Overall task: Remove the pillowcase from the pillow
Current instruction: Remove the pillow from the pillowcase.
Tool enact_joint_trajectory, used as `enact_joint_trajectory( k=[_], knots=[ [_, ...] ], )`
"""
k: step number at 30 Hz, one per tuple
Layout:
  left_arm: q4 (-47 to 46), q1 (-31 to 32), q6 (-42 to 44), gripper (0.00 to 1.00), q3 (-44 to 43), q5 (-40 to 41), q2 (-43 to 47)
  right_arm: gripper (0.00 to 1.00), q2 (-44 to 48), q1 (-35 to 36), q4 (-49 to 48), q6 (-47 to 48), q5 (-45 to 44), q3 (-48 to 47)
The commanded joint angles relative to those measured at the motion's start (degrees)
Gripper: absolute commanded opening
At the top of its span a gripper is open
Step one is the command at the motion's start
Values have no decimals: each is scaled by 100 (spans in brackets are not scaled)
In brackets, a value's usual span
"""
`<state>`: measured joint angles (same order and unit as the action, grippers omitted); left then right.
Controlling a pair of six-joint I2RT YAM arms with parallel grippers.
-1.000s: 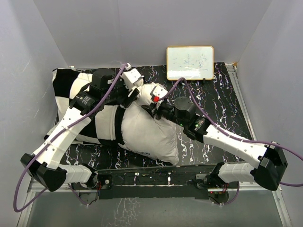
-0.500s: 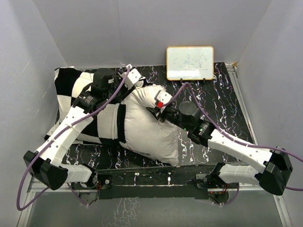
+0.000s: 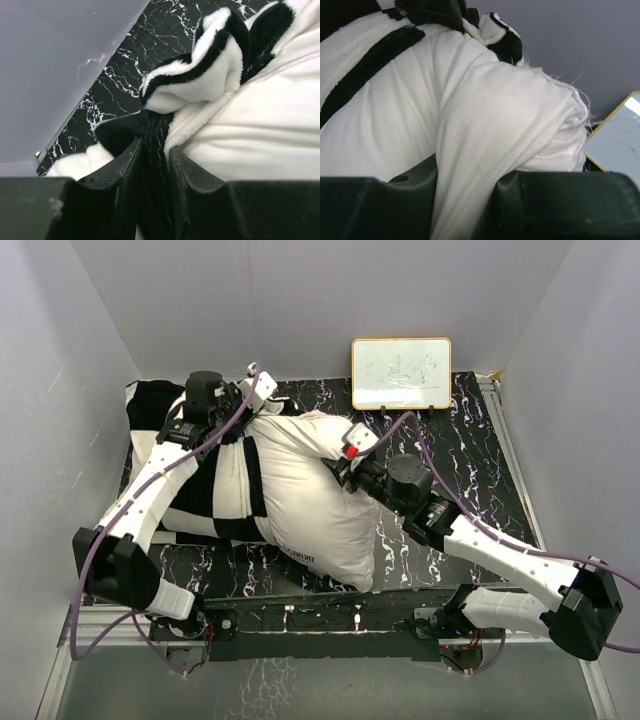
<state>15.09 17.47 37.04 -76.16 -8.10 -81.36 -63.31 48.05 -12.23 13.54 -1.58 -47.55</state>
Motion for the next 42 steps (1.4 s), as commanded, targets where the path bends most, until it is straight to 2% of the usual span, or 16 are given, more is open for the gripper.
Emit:
enact_joint_trajectory(
  k=[1,4,6,7,8,9,10,11,12,14,17,20,23,30,35,42],
  knots=[
    [-696,-1326,596,12,-588,1205,-445,8,872,-856,-725,-614,42,106],
    [-690,-1522,679,11,-669,1158,-518,8,905,-1325,-861,-1067,182,241],
    [-539,-1540,731,15,-603,1040,-484,8,804,-1493,-839,-1257,176,230],
    [-357,-1545,719,24,-581,841,-431,8,726,-1584,-787,-1345,113,182],
    [-110,-1539,690,40,-599,561,-361,8,608,-1688,-718,-1477,21,106],
    [126,-1530,630,65,-628,156,-249,8,459,-1810,-615,-1616,-35,-35],
    [374,-1514,588,81,-667,-300,-107,8,257,-1976,-391,-1748,-38,-210],
    [572,-1474,578,88,-696,-830,58,8,35,-2129,-184,-1885,6,-447],
    [783,-1406,621,91,-736,-1297,229,8,-219,-2280,17,-2039,70,-722],
    [1213,-1135,749,91,-878,-2123,610,8,-697,-2502,407,-2318,276,-1286],
    [2087,-247,911,92,-1195,-2422,889,8,-1373,-2590,850,-2541,611,-2029],
    [2754,683,1059,91,-1027,-2347,1110,8,-2108,-2659,1593,-2781,773,-2824],
    [3033,1248,1529,91,-421,-2132,1407,8,-2675,-2740,2229,-3026,927,-3477],
    [3622,2118,3107,90,494,-1914,1773,8,-3096,-2777,2434,-3084,1048,-3693],
    [3475,2555,4268,90,1084,-1631,1938,8,-3376,-2862,2679,-3221,1221,-3898],
    [2361,3173,5384,89,2053,-1228,2233,8,-3636,-2905,3057,-3287,1234,-4232]
  ],
)
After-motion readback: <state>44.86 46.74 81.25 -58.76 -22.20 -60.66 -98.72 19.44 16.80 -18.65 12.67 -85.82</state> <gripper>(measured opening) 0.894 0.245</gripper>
